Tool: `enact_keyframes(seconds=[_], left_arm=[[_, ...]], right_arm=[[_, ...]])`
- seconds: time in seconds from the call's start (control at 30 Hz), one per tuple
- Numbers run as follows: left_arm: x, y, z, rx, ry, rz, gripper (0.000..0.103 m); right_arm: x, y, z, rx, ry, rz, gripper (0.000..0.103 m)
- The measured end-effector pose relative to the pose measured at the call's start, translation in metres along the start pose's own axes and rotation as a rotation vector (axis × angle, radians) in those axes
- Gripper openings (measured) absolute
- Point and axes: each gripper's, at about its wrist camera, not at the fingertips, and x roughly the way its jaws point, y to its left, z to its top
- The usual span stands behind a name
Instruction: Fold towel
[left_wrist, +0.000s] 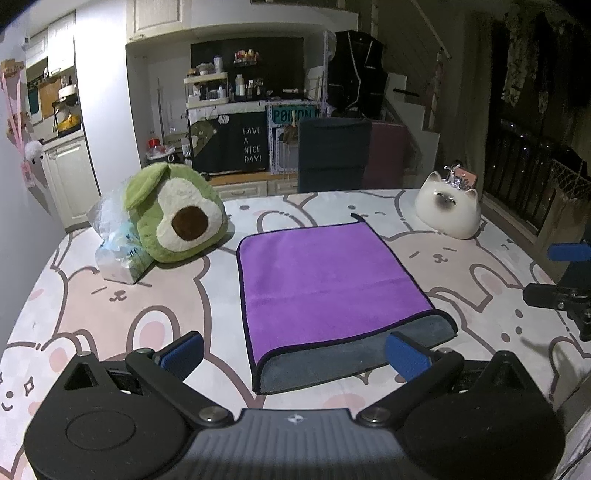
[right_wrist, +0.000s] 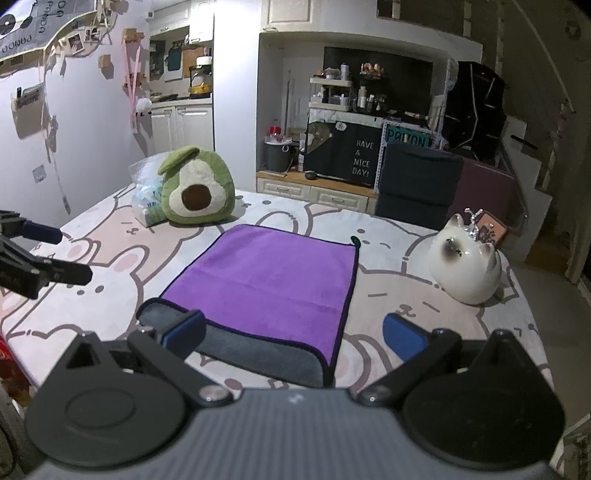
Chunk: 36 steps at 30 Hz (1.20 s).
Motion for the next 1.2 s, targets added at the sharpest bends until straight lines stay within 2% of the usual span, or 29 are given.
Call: enact_keyframes(seconds=[0.73, 0.97, 1.2], left_arm=[[0.083, 0.027, -0.015, -0.009, 0.132, -0.046, 0.103], [0.104, 0.044, -0.017, -0.077, 0.158, -0.076, 0.103], [0.125, 0.051, -0.02, -0.042, 0.191, -0.083, 0.103]], right_arm=[[0.071, -0.015, -0.009, -0.057, 0.124, 0.058, 0.103], [0.101, -0.026, -0.014, -0.032, 0.167, 0.078, 0.103], [0.13, -0.036, -0.02, -0.006, 0.2, 0.065, 0.103]])
